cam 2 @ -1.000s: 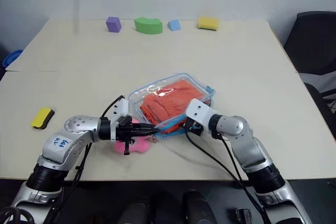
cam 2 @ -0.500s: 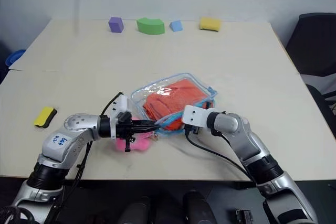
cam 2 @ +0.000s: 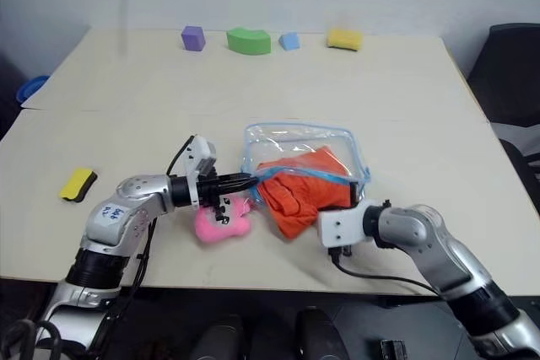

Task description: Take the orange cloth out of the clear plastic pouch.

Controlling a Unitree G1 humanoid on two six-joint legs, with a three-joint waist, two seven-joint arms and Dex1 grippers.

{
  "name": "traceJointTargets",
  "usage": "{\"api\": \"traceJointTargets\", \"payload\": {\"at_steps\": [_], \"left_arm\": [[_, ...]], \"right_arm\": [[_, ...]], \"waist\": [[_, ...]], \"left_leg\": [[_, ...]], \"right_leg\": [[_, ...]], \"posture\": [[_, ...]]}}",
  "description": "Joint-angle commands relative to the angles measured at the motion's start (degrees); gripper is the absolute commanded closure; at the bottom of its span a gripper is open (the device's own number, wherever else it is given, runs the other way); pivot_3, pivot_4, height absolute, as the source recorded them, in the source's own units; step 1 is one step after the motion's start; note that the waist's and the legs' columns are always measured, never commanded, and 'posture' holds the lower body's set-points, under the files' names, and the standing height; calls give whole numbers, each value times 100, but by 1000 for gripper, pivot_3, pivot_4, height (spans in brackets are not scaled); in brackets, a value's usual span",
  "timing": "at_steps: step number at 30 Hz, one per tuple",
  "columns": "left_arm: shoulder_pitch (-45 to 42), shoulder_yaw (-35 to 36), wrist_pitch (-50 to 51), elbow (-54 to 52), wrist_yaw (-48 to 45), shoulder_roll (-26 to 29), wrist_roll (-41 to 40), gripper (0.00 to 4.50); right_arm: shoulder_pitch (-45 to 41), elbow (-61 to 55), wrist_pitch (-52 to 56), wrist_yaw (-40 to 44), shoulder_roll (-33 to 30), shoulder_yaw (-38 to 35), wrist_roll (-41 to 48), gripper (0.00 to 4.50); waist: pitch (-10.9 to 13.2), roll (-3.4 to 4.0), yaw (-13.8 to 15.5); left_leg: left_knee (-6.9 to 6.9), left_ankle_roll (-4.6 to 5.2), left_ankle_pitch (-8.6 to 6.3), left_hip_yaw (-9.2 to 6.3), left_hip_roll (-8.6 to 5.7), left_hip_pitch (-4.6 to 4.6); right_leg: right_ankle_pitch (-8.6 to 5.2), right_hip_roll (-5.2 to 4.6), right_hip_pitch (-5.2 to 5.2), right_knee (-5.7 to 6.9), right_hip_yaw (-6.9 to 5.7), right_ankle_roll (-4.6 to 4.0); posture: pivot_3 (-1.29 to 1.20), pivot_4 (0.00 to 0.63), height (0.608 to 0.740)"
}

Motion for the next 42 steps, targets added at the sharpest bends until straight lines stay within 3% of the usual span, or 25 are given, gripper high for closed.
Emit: {"api": "traceJointTargets", "payload": {"at_steps": [1, 6, 10, 13, 18, 24, 31, 36, 42], "left_arm": [[-155, 107, -317, 381, 163, 45, 284, 4500], [-247, 200, -504, 693, 14, 188, 367, 4500], [-169, 193, -556, 600, -213, 364, 366, 4500], [18, 129, -546, 302, -566, 552, 269, 4500], [532, -69, -781, -315, -1210, 1063, 362, 4500], [852, -66, -1044, -536, -1448, 1377, 456, 4500], [1051, -248, -1221, -863, -1720, 1461, 448, 4500], [1009, -184, -1074, -880, -1633, 1421, 370, 4500], [1108, 420, -292, -1292, -1610, 1582, -360, 2961]], "right_arm": [[526, -525, -818, 479, -630, -509, 551, 4464], [1869, -632, -1420, 965, -1603, -1576, 1039, 4464], [2905, -269, -1557, 1132, -1728, -2689, 1268, 4464], [3212, 175, -1654, 1133, -1658, -3226, 1262, 4464], [2706, 1706, -1415, 580, -1582, -3679, 1044, 4464], [1667, 2599, -678, -38, -1117, -3521, 1229, 4464], [420, 2006, 1592, -1177, 315, -2975, 1371, 4464], [629, 1198, 2408, -947, 400, -2710, 1493, 4464], [1149, 311, 3367, -213, -39, -3348, 2310, 2768]], "waist": [[2, 3, 8], [6, 3, 13], [7, 1, -9], [9, -1, -20], [13, 6, -13], [15, 14, -39], [13, 28, -159], [11, 40, -142], [11, 40, -137]], "left_leg": [[0, 0, 0, 0, 1, 1], [-1, 3, -2, 0, 0, 2], [-2, 3, -1, 2, 2, 9], [-1, 2, -1, 6, 4, 11], [-3, 1, -1, 8, 4, 15], [-6, 3, -2, 11, 7, 16], [-9, 1, -1, 13, 13, 13], [-8, 4, -2, 12, 12, 7], [-9, 8, -5, 10, 11, 3]], "right_leg": [[0, 1, 2, -2, 0, 0], [1, 2, 9, -9, -1, 2], [1, 6, 12, -6, 2, 2], [1, 7, 12, -4, 6, 2], [1, 4, 14, -6, 8, 2], [1, 6, 13, -6, 10, 2], [1, 11, 6, 5, 12, 2], [1, 9, 0, 6, 12, 2], [1, 8, 0, 3, 12, 2]], "posture": [[0, 150, 740], [0, 150, 740], [0, 150, 740], [0, 150, 740], [0, 150, 740], [0, 150, 740], [0, 150, 740], [0, 150, 740], [0, 150, 740]]}}
